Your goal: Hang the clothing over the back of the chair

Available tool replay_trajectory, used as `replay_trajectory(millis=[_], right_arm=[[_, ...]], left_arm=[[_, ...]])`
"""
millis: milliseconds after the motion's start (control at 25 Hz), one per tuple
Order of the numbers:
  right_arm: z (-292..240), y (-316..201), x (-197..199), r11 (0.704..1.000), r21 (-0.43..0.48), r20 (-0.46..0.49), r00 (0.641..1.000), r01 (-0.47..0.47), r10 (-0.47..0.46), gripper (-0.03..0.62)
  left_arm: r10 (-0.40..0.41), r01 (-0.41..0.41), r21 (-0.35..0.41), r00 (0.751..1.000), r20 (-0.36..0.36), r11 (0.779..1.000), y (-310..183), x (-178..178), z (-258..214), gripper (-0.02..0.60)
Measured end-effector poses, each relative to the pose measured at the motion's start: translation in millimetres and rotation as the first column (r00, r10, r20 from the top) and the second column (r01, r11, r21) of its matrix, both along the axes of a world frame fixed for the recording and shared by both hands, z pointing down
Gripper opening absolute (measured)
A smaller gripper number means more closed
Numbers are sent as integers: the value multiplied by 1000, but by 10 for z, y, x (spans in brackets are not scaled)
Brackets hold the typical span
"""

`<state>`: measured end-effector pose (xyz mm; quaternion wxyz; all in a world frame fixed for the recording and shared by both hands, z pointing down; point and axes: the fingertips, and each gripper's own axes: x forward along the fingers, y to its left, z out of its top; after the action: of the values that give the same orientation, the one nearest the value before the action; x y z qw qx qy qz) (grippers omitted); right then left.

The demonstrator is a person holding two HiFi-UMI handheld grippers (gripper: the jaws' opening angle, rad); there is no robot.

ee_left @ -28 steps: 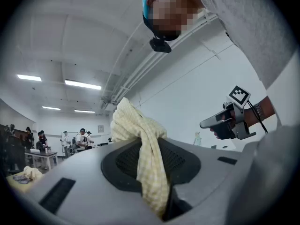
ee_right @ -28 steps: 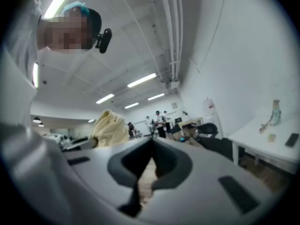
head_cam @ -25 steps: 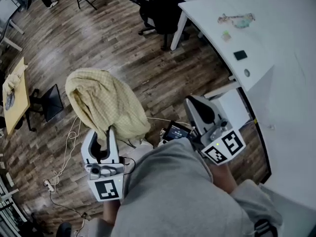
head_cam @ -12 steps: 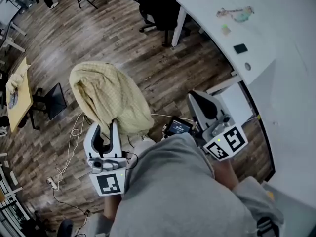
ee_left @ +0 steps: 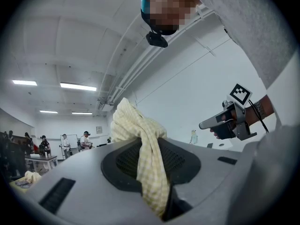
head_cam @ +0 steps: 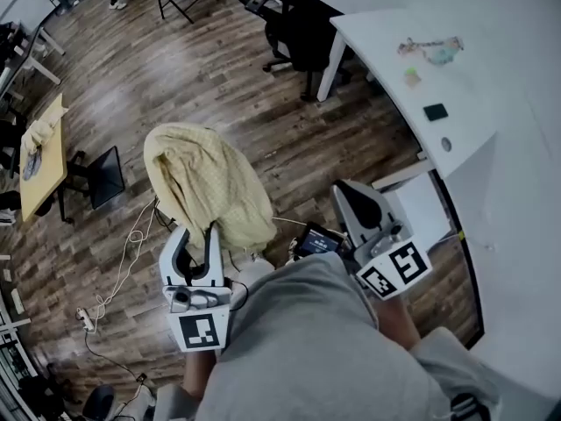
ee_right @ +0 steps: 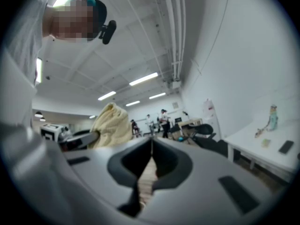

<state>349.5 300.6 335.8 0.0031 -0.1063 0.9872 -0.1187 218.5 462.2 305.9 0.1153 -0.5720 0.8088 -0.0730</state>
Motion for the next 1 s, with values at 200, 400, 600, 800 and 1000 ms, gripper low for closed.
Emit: replay_trajectory(millis=[200,400,600,800,1000], right_arm=[[50,-123,32,1000,-12,1,1000,27,-27,35],[84,-295,185,999,-15,12,999,42,-42,35],[130,-489,345,999,-25,17,999,27,-26,35],[133,-648,407,999,-44,26,1000,5,-4,35],[148,-706,297,999,-45,28,1000,-1,3,35]], left_arm=[[-17,17,-8,1000,15,1000,-112,86,-7,121],[-36,36,-11,999,32,999,-273,215,26,121],[-55,56,-4,998,18,998,-362,272,70,121],[-53,53,-5,998,22,999,-470,267,40,121],[-49,49,1,999,21,999,-586,131,60,121]])
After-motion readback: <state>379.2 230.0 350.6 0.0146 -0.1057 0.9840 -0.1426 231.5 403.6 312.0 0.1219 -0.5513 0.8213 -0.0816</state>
